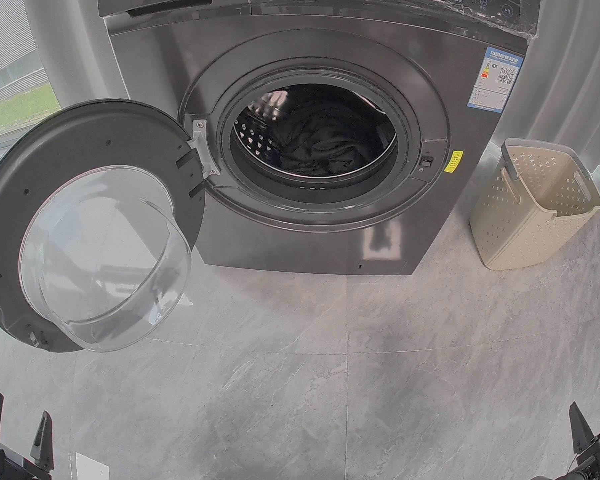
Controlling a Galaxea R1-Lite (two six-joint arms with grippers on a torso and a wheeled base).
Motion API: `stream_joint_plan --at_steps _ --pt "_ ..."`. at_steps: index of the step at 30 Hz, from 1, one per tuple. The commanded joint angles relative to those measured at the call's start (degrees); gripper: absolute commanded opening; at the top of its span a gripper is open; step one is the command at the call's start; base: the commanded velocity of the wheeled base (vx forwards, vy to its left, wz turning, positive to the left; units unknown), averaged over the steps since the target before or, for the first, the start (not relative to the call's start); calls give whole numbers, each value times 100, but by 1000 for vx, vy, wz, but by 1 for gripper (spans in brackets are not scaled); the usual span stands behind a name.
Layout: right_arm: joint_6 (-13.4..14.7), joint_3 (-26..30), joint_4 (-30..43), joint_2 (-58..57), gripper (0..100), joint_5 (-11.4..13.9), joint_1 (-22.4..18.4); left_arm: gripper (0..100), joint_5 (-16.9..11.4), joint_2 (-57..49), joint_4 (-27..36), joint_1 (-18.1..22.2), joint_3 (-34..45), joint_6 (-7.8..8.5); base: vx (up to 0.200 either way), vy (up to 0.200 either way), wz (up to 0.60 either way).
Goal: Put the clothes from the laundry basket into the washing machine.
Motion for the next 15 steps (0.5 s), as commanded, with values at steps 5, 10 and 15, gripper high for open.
stream_joint_plan --at_steps 5,10,15 --pt "1 101 15 -107 100 -52 -15 100 -266 -147 222 -4 37 -295 -80 0 0" --pt "9 101 15 -107 100 -52 -6 100 -275 -147 108 -4 90 -277 -160 0 0" --pt "9 101 24 -107 100 -52 -15 100 -345 -147 117 -4 81 -277 0 0 0"
